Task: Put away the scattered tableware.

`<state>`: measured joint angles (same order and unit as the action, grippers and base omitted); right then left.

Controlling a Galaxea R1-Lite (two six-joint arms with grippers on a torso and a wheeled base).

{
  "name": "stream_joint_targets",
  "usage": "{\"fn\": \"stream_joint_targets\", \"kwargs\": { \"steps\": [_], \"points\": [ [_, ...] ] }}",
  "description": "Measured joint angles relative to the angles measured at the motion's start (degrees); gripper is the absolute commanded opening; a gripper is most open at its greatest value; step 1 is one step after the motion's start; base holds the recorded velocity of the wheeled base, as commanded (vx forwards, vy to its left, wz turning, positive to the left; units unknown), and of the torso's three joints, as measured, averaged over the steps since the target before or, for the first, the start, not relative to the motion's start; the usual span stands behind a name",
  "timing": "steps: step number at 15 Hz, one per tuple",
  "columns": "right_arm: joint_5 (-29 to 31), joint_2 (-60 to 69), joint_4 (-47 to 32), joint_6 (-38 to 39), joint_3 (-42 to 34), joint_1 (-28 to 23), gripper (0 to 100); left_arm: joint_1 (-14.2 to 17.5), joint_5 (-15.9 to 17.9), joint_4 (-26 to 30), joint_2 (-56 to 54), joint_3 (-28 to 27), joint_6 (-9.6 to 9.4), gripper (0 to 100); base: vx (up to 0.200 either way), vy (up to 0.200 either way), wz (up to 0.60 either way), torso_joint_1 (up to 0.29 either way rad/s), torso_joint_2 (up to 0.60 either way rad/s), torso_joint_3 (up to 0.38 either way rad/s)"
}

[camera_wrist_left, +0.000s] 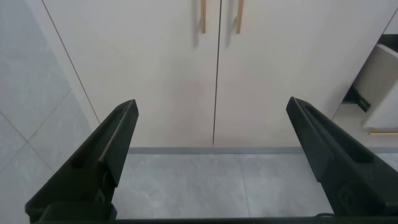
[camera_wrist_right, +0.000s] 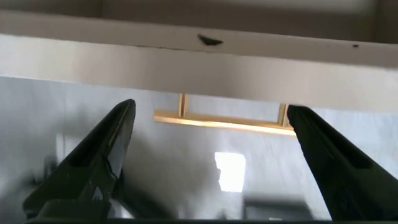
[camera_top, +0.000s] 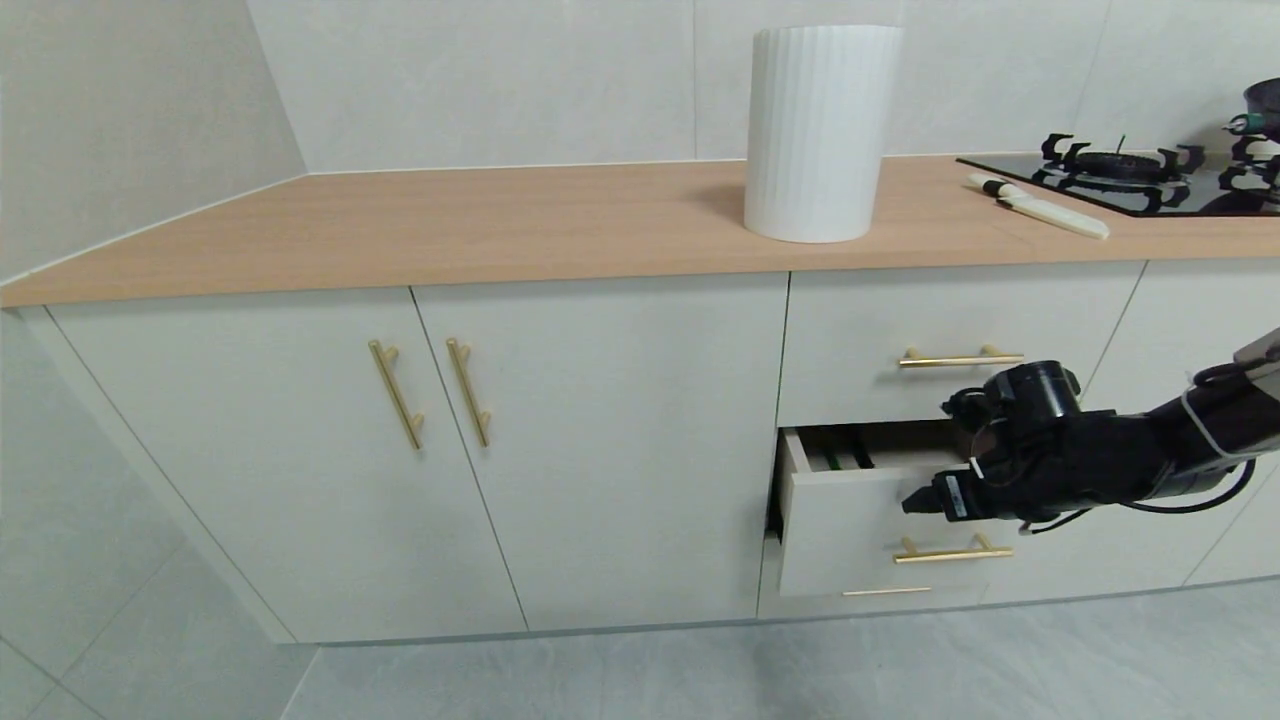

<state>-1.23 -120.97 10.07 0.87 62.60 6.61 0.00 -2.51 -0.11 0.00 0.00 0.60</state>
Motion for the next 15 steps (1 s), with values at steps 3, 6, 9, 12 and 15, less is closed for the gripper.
{"fn": "stream_joint_targets", "kwargs": {
  "steps": [3,6,9,12,15],
  "points": [
    [0.7,-2.5,5.0,1.4,0.0,-0.4,100,0.0,0.0,0.0,0.0,0.0,0.00,100,0.000,0.000,0.00,0.000,0.00,0.000],
    [1.9,-4.5,12.7,2.9,-1.0,-0.4,100,0.0,0.0,0.0,0.0,0.0,0.00,100,0.000,0.000,0.00,0.000,0.00,0.000],
    [3.1,-6.2,19.5,5.2,-2.1,0.3,100,0.0,0.0,0.0,0.0,0.0,0.00,100,0.000,0.000,0.00,0.000,0.00,0.000],
    [6.2,-7.9,25.0,6.5,-2.1,0.7,100,0.0,0.0,0.0,0.0,0.0,0.00,100,0.000,0.000,0.00,0.000,0.00,0.000],
    [9.2,-9.9,30.1,9.3,-1.5,1.3,100,0.0,0.0,0.0,0.0,0.0,-0.02,100,0.000,0.000,0.00,0.000,0.00,0.000]
  ]
}}
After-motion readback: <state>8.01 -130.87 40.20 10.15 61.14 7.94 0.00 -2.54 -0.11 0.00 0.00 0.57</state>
